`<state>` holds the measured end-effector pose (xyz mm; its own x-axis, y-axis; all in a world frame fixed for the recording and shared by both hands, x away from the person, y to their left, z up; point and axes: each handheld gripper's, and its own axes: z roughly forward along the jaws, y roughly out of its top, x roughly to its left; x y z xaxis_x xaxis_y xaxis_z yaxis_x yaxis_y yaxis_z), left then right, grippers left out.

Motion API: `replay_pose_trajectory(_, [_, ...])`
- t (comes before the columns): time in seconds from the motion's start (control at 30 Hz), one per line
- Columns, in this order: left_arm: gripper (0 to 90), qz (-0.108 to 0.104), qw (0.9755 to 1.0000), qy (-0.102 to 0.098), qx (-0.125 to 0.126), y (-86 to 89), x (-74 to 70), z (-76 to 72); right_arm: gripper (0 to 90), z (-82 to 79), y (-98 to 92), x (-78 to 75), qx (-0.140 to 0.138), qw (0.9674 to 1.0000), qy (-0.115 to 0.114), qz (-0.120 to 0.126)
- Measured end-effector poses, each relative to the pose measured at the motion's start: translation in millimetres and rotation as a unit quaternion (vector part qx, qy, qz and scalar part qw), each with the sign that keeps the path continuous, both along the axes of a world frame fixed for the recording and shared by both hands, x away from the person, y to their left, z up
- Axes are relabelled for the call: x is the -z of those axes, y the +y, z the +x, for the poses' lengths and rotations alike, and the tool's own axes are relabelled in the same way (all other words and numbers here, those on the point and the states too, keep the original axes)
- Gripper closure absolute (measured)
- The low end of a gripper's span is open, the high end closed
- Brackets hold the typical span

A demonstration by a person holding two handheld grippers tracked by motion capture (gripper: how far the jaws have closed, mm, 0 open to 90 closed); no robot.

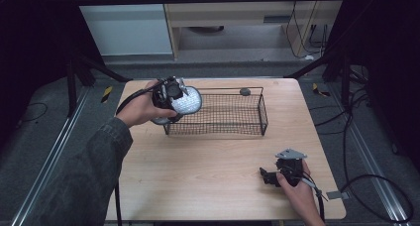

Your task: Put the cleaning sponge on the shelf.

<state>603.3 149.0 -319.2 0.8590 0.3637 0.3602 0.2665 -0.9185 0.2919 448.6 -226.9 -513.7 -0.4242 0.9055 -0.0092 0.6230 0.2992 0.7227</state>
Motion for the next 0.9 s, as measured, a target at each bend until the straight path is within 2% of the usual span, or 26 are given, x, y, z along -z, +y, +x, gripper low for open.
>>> replay_pose_trajectory(0.07, [9.1, 0.002, 1.0, 0.003, 0.006, -3.9, 1.1, 3.4, 0.6, 0.1, -0.1, 0.0, -0.001, 1.0, 0.0, 0.0])
replay_pose_trajectory(0.23, [9.1, -0.004, 0.9995, -0.011, 0.028, -17.4, -2.6, 7.7, 0.6, -0.3, 0.0, -0.1, -0.001, 1.0, 0.0, 0.0])
replay_pose_trajectory(0.4, [9.1, 0.006, 0.9984, -0.012, 0.055, -33.6, -7.2, 13.1, 0.6, -0.5, 0.1, -0.2, -0.001, 1.0, 0.0, 0.002])
replay_pose_trajectory(0.5, [9.1, 0.004, 0.9977, -0.011, 0.067, -44.0, -11.5, 20.5, 0.4, 1.4, -0.7, -0.4, -0.005, 1.0, 0.003, 0.004])
replay_pose_trajectory(0.67, [9.1, 0.01, 0.9974, -0.007, 0.07, -51.0, -11.0, 27.4, 0.4, 6.7, -3.4, -0.5, 0.003, 1.0, 0.002, 0.002])
replay_pose_trajectory(0.73, [9.0, 0.015, 0.997, -0.01, 0.076, -53.5, -10.3, 30.7, 0.4, 8.1, -4.2, -0.4, 0.004, 1.0, 0.001, 0.001])
replay_pose_trajectory(0.9, [9.0, 0.012, 0.9971, -0.018, 0.073, -56.0, -7.8, 38.1, 0.4, 10.5, -5.3, -0.4, 0.008, 1.0, 0.0, 0.001])
